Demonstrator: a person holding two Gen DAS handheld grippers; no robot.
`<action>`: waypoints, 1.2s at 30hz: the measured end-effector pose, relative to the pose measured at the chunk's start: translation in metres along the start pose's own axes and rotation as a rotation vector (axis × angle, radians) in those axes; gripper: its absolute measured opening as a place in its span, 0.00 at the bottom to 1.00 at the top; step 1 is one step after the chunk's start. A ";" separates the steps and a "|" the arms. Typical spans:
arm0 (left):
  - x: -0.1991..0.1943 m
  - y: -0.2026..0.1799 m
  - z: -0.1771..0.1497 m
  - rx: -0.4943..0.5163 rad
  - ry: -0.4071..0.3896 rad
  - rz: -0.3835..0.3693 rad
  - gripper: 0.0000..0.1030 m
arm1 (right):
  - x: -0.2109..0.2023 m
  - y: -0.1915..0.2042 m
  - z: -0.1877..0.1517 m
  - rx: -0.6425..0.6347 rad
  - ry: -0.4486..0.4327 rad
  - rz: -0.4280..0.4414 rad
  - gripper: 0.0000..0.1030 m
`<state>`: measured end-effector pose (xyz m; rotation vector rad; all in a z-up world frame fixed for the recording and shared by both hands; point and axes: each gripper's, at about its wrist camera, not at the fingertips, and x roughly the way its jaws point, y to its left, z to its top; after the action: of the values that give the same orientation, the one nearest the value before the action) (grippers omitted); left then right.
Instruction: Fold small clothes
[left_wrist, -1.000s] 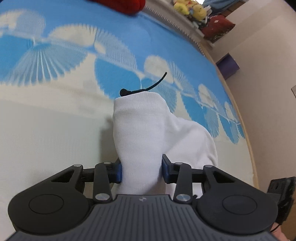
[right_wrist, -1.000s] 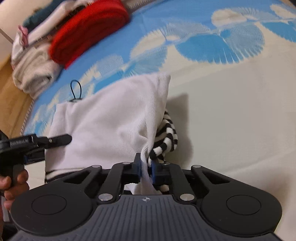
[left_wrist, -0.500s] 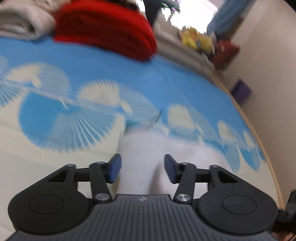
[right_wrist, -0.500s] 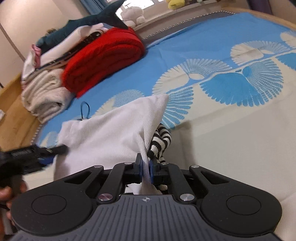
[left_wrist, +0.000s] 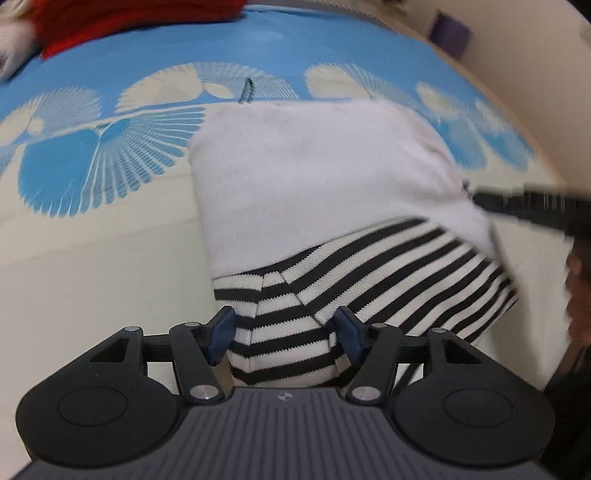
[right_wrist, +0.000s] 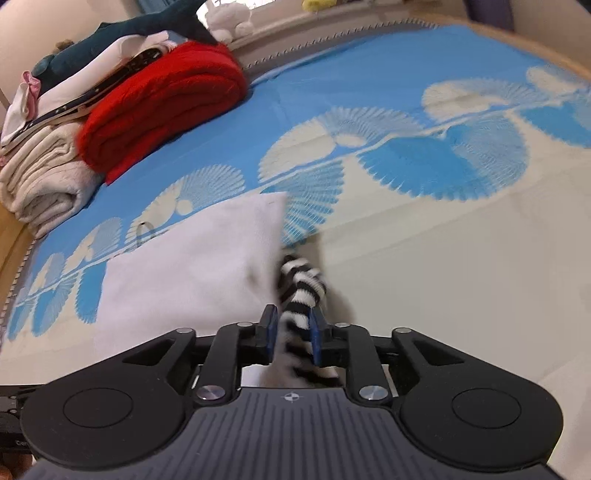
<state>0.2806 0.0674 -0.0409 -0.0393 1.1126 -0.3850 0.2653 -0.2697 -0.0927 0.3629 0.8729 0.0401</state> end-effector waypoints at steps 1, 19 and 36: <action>-0.009 0.002 -0.001 -0.026 -0.018 -0.025 0.62 | -0.007 0.002 -0.001 -0.022 -0.006 -0.003 0.29; -0.119 -0.071 -0.065 0.149 -0.236 0.312 0.95 | -0.121 0.010 -0.036 -0.274 -0.103 -0.095 0.60; -0.135 -0.150 -0.161 -0.050 -0.302 0.313 0.99 | -0.201 0.042 -0.139 -0.283 -0.191 -0.107 0.71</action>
<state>0.0446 -0.0029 0.0372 0.0319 0.8126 -0.0660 0.0355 -0.2261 -0.0113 0.0530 0.6851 0.0290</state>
